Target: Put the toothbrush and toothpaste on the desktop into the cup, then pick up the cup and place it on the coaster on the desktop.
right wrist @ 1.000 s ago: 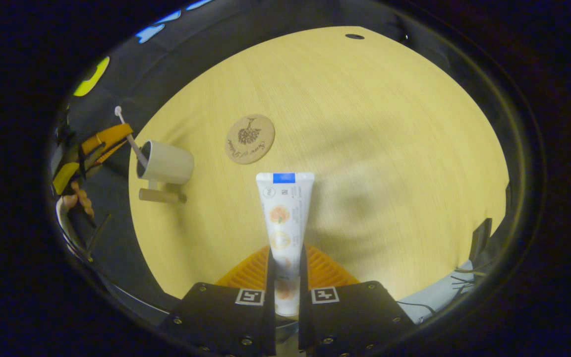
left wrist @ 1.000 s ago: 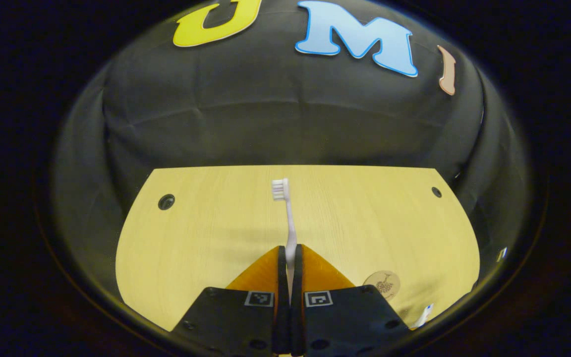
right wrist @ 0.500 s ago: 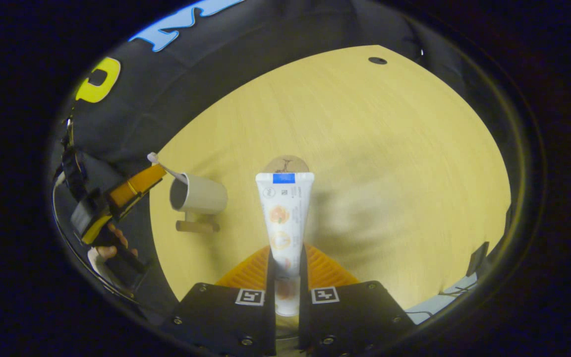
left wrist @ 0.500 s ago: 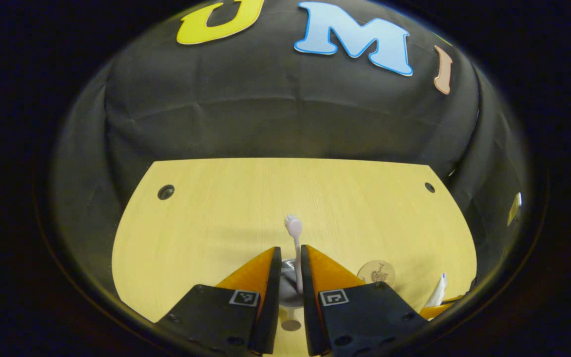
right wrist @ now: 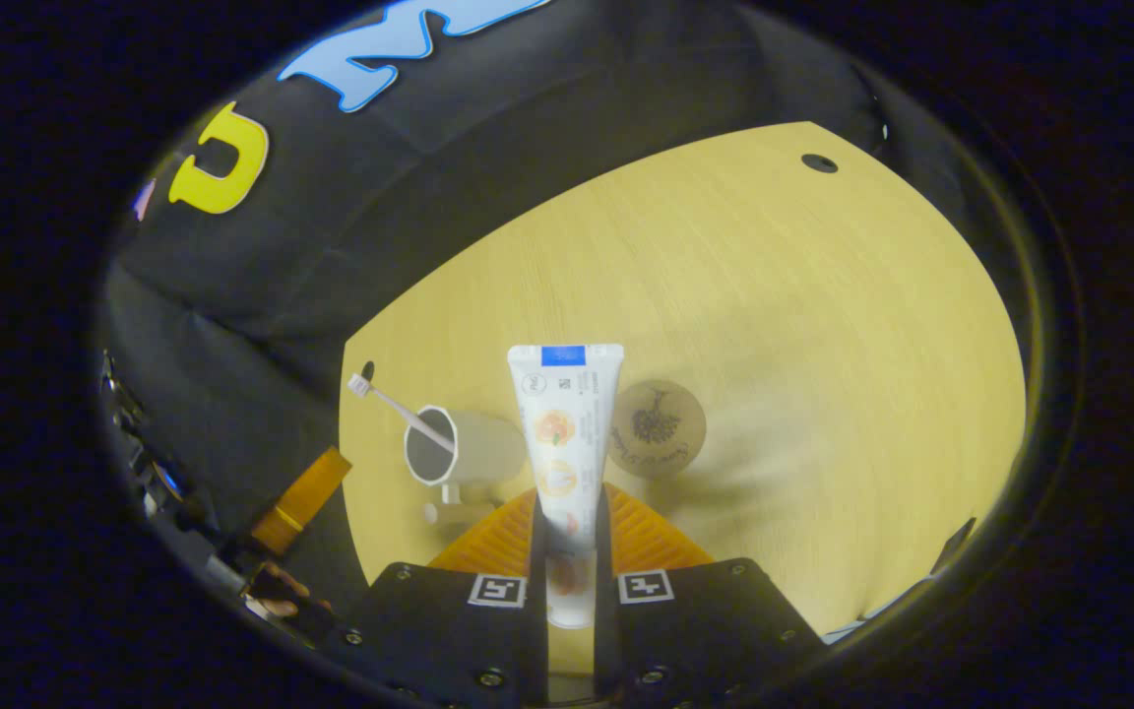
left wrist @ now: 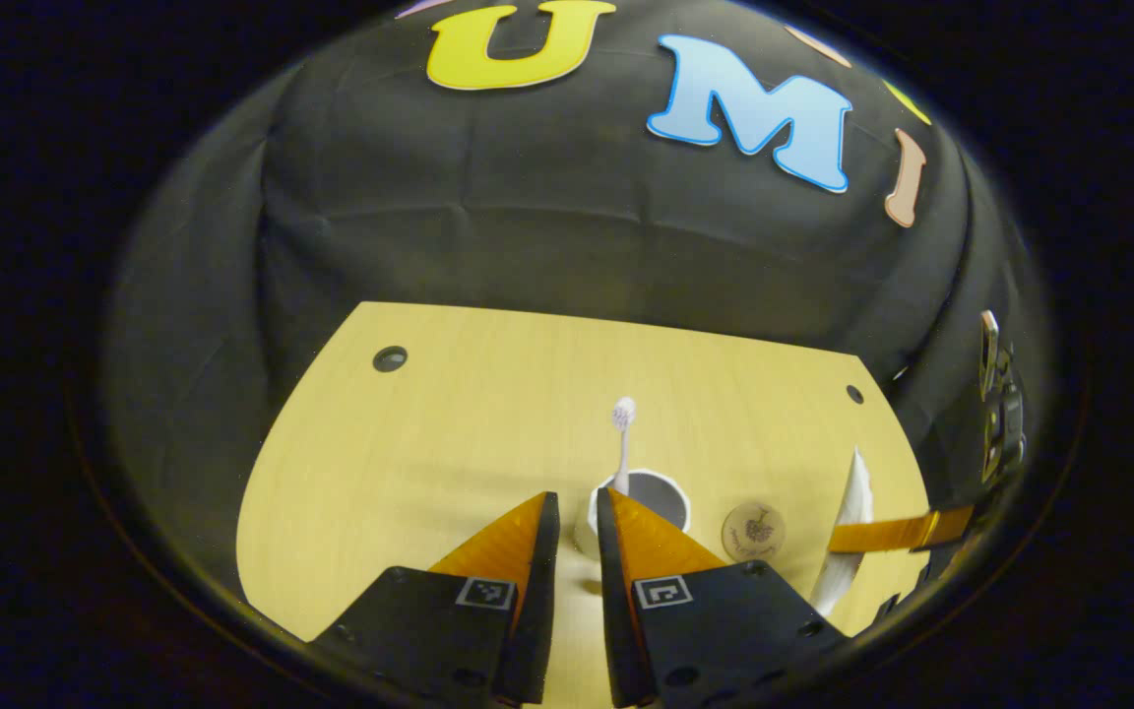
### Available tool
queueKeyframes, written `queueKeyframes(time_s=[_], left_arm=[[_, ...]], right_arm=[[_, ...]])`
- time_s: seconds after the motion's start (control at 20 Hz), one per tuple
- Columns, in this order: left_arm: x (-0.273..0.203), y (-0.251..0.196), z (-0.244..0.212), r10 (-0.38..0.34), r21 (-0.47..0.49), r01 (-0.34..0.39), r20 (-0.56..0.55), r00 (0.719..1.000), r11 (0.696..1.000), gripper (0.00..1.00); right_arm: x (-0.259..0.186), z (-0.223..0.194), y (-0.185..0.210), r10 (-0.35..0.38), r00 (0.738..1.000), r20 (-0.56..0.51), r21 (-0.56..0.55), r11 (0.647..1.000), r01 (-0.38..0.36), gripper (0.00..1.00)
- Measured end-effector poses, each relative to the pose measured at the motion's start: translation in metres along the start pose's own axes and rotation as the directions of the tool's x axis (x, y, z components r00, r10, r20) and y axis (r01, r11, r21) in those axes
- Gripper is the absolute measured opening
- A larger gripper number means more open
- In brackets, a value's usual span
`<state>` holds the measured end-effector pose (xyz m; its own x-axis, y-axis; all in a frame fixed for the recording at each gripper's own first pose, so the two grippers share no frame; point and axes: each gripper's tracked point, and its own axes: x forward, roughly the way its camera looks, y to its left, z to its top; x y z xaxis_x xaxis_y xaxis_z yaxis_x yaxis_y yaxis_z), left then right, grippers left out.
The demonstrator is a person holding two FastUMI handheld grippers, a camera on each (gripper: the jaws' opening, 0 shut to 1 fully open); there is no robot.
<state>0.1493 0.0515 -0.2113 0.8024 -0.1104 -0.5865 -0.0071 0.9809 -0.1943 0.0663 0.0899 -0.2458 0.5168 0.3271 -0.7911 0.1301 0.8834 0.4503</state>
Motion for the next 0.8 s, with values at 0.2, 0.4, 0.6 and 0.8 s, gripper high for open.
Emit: queueKeyframes(time_s=[0.2, 0.4, 0.6, 0.8], left_arm=[[-0.019, 0.040, -0.015, 0.036, -0.069, -0.038, -0.031, 0.999, 0.997, 0.30], [-0.040, 0.085, -0.030, 0.089, -0.102, -0.094, -0.057, 0.994, 0.990, 0.30], [-0.057, 0.123, -0.039, 0.154, -0.118, -0.162, -0.078, 0.985, 0.980, 0.30], [-0.068, 0.150, -0.053, 0.187, -0.171, -0.203, -0.106, 0.977, 0.964, 0.30]], right_arm=[[0.020, 0.034, 0.032, 0.048, 0.998, 0.042, 0.037, 0.998, -0.049, 0.19], [0.041, 0.056, 0.059, 0.068, 0.995, 0.076, 0.062, 0.995, -0.072, 0.19], [0.072, 0.054, 0.099, 0.102, 0.992, 0.076, 0.031, 0.994, -0.105, 0.19], [0.100, 0.049, 0.125, 0.105, 0.990, 0.093, -0.052, 0.994, -0.100, 0.19]])
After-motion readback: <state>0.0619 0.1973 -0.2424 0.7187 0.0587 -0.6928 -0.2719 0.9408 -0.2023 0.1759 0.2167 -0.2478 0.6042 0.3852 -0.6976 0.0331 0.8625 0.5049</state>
